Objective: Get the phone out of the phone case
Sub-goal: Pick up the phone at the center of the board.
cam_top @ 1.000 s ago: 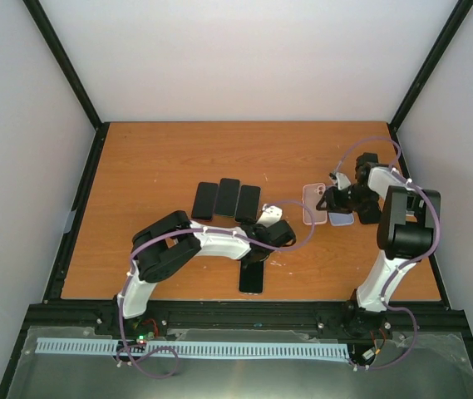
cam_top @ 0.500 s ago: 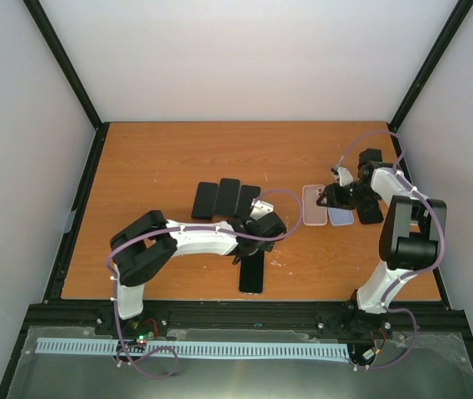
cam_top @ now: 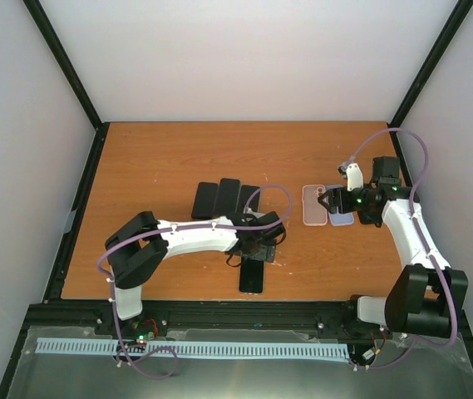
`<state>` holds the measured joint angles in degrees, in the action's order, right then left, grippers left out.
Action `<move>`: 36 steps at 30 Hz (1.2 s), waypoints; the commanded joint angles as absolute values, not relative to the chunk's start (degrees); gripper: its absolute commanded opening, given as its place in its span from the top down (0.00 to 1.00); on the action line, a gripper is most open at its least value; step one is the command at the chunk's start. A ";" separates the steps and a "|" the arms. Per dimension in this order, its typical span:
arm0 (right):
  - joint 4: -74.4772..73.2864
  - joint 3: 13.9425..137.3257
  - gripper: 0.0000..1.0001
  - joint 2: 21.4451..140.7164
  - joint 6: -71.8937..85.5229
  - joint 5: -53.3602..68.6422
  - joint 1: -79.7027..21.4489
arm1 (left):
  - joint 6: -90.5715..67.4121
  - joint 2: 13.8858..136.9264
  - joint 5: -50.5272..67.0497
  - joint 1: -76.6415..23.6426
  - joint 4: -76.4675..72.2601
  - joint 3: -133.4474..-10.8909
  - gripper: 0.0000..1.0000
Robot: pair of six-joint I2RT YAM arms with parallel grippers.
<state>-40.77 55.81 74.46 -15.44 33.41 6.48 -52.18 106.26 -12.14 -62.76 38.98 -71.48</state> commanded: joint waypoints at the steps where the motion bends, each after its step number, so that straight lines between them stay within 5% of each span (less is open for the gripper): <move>1: -37.55 54.57 0.25 72.64 -16.34 32.83 6.94 | -55.71 109.63 -8.61 -64.02 46.87 -76.88 0.01; 11: -38.56 54.75 0.25 74.18 -17.27 34.49 7.09 | -56.84 116.12 -5.69 -64.42 50.61 -79.04 0.04; 24: -39.11 54.98 0.25 74.31 -17.82 35.30 7.67 | -52.99 115.98 -7.19 -64.42 53.71 -82.02 0.24; 36: -39.70 55.28 0.25 74.65 -17.85 37.36 8.35 | -47.67 108.69 -12.71 -60.14 45.71 -86.11 0.25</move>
